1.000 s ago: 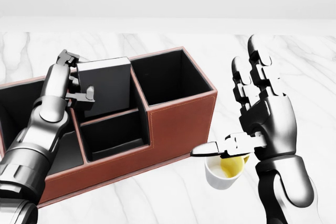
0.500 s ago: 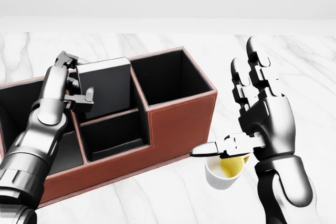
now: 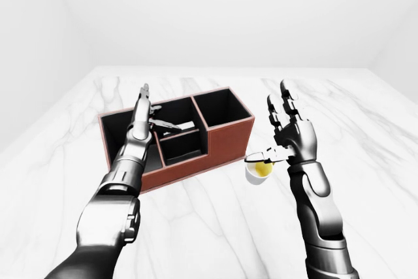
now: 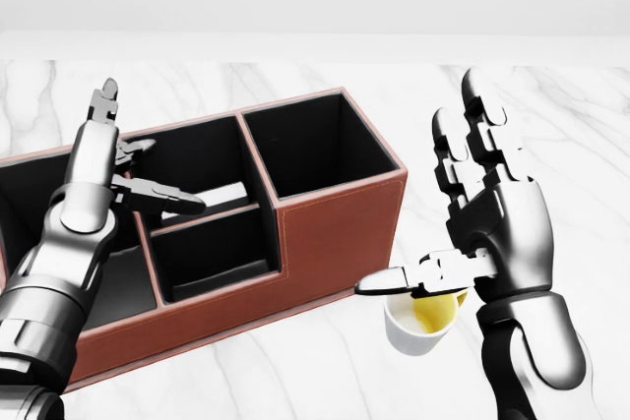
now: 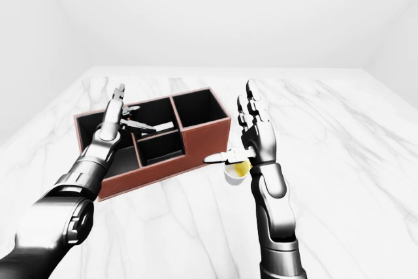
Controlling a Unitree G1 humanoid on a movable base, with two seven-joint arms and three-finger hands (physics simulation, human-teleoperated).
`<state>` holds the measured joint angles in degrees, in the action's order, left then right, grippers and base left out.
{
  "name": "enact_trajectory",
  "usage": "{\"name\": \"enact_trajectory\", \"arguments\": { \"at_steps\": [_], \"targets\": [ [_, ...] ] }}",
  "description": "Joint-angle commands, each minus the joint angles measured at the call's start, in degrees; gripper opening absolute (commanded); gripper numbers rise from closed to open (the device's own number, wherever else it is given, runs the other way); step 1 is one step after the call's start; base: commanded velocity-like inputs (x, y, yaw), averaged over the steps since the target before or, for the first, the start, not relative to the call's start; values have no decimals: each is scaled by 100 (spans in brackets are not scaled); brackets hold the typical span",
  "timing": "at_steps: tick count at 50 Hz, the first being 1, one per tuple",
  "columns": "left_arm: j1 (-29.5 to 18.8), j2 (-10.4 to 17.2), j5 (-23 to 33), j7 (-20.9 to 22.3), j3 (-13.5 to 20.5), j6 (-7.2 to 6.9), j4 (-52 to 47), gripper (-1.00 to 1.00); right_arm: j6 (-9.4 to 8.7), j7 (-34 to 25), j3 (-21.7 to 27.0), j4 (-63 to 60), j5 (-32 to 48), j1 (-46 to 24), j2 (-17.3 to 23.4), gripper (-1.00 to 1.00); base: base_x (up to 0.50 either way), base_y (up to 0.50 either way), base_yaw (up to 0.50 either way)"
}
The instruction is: Pick up the book and place it in the front compartment of the caddy.
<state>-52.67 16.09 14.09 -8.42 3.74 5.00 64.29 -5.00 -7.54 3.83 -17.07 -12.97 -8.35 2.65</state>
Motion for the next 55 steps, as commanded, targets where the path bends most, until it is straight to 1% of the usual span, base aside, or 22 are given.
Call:
{"name": "enact_trajectory", "arguments": {
  "at_steps": [1,8,18,23,28,31,32,34,35,36,37,38,39,41,42,43,45,47,55],
  "targets": [
    [109,143,251,-377,200,0,394,100,0,-23,13,86,-6,-9,2,100,1,0,0],
    [94,180,202,-312,218,0,192,100,0,-29,13,141,-10,-26,5,100,0,0,0],
    [234,189,26,-112,261,0,-429,100,0,48,-19,-150,-11,14,-7,100,0,0,0],
    [395,189,-101,69,304,0,-1051,100,0,36,8,-128,-21,-9,2,100,0,0,0],
    [659,152,-215,229,346,0,-1741,100,0,56,9,-196,-26,-3,6,100,0,0,0],
    [852,96,-253,326,350,-163,-2220,100,0,25,30,-73,-28,-38,17,100,0,0,0],
    [933,56,-250,299,340,-30,-2179,100,0,28,34,-90,-37,-42,19,100,0,0,0],
    [1041,9,-279,326,339,-18,-2335,100,0,16,50,-53,-41,-57,30,100,0,0,0],
    [1146,-29,-269,387,311,-121,-2590,100,0,7,68,-30,-57,-76,40,100,0,0,0],
    [1196,-48,-263,413,313,-185,-2733,100,0,4,69,-30,-56,-72,44,100,0,0,0],
    [1327,-95,-285,496,308,-328,-3058,100,0,3,81,-30,-67,-91,52,100,0,0,0],
    [1411,-126,-274,528,304,-427,-3260,100,0,-3,89,-18,-74,-100,58,100,0,0,0],
    [1487,-157,-270,553,305,-474,-3416,100,0,-6,97,-2,-78,-111,63,100,0,0,0],
    [1603,-202,-280,624,317,-631,-3753,100,0,-14,107,39,-83,-121,70,100,0,0,0],
    [1749,-249,-288,679,312,-795,-4132,100,0,-12,102,7,-86,-102,69,100,0,0,0],
    [1816,-274,-293,721,316,-890,-4331,100,0,-1,97,-42,-88,-84,68,100,0,0,0],
    [1912,-313,-293,776,319,-1000,-4597,100,0,-11,105,-10,-93,-99,71,100,0,0,0],
    [2080,-365,-319,866,329,-1000,-5106,100,0,-16,111,13,-97,-113,76,100,0,0,0],
    [2367,-430,-279,1004,356,-1000,-6142,100,0,40,80,-180,-98,-104,65,100,0,0,0]
  ]
}}
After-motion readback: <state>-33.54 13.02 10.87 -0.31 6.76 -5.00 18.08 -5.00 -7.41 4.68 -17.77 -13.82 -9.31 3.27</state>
